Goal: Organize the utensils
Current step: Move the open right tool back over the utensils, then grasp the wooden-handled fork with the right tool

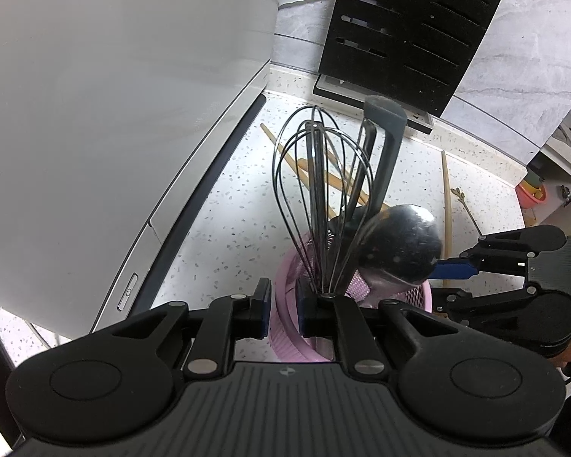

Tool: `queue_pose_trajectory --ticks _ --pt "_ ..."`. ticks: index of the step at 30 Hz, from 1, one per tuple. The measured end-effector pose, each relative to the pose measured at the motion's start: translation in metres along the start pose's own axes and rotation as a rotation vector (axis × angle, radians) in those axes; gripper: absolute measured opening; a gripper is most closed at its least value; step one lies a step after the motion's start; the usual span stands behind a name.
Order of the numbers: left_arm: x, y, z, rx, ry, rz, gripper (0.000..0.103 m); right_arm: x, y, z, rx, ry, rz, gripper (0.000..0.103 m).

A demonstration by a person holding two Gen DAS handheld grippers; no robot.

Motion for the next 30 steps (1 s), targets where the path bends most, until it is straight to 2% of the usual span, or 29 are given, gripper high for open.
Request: queue_pose_trajectory --ticks 11,17,19,21,22,30 --pt "0.0 0.001 0.0 0.002 -0.002 0.005 0.014 0.004 -0.016 -0.002 -0.023 -0.097 -0.006 0.027" --pt "0.0 0.001 0.0 0.004 -0.001 0.004 0.014 0.004 -0.025 -0.004 -0.026 -0.121 -0.016 0.023" --pt "0.0 0.002 0.0 0.004 -0.001 0.005 0.014 0.003 -0.027 -0.005 -0.028 -0.126 -0.022 0.014" --pt "-0.001 0.001 0.0 0.004 0.001 0.004 0.014 0.002 -0.028 -0.005 -0.03 -0.135 -0.034 0.01" --pt "-0.001 0.001 0.0 0.004 0.003 0.006 0.014 0.002 -0.029 -0.005 -0.03 -0.138 -0.035 0.003" --pt "-0.001 0.002 -0.001 0.007 0.004 0.004 0.014 0.005 -0.028 -0.006 -0.029 -0.154 -0.038 0.0"
Point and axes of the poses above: each gripper's, at about its wrist camera, not at the fingertips, and y roughly against the way its jaws point, x to its right, z to its underside, the point moved 10 cm from there along -y, roughly the way its jaws point, and after that the axes turned 5 degrees about x, right-handed, at the moved point
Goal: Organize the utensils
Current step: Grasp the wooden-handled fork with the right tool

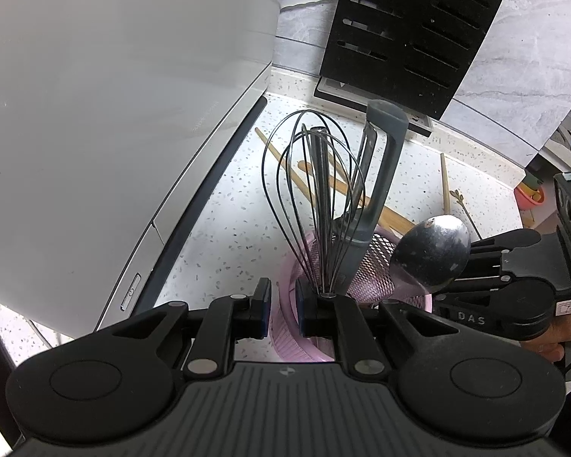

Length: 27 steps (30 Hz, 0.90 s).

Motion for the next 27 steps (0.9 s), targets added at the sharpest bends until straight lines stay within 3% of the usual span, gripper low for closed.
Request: queue_pose_trajectory --ticks 17,27 --pt "0.0 0.0 -0.001 0.0 0.0 -0.001 0.014 -0.005 0.029 -0.015 0.078 0.0 -0.02 0.0" --pt "0.0 0.0 -0.001 -0.002 -0.002 -0.001 0.014 -0.026 0.065 -0.037 0.199 0.026 -0.066 0.0"
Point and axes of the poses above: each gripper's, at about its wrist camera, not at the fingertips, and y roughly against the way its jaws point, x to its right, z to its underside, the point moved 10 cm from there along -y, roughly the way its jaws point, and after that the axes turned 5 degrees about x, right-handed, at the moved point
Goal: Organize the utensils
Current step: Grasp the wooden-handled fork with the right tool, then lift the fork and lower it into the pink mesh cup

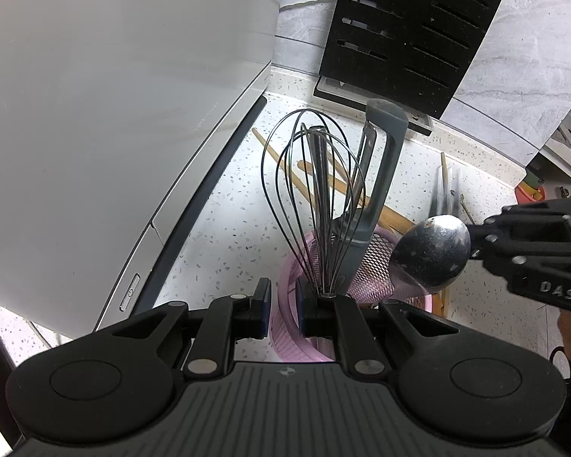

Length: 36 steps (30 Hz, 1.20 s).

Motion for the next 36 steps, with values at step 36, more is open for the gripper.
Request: queue_pose_trajectory --ticks 36 --pt "0.0 -0.002 0.0 -0.002 -0.002 0.001 0.014 -0.055 0.051 -0.06 0.316 0.054 -0.117 0.0"
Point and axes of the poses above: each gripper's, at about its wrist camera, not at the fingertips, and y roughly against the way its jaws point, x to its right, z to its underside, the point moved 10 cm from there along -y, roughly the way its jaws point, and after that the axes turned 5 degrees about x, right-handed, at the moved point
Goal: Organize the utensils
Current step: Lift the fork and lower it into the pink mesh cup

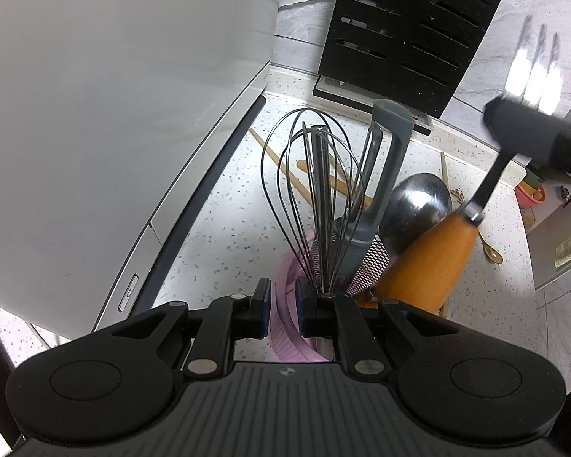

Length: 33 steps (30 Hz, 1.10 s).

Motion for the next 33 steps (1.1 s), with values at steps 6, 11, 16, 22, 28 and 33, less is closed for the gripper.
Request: queue_pose_trajectory --ticks 6,11,16,22,28,33 --pt "0.0 0.0 0.0 0.0 0.0 0.0 0.014 -0.01 -0.014 0.022 -0.058 0.101 -0.014 0.0" --pt "-0.001 0.001 0.0 0.002 0.003 0.002 0.015 -0.015 -0.023 0.044 -0.13 0.198 -0.029 0.0" --pt "-0.001 0.002 0.0 0.002 0.0 0.002 0.015 -0.013 -0.029 0.066 -0.211 0.231 -0.039 0.0" --pt "-0.002 0.003 -0.001 0.003 0.003 0.003 0.015 -0.006 -0.036 0.081 -0.253 0.178 -0.042 0.0" --pt "-0.003 0.004 -0.001 0.005 0.007 0.005 0.015 0.002 -0.04 0.081 -0.278 0.038 -0.097 0.0" --pt "-0.003 0.004 -0.001 0.007 0.005 -0.001 0.015 0.02 -0.048 0.083 -0.282 0.036 -0.003 0.0"
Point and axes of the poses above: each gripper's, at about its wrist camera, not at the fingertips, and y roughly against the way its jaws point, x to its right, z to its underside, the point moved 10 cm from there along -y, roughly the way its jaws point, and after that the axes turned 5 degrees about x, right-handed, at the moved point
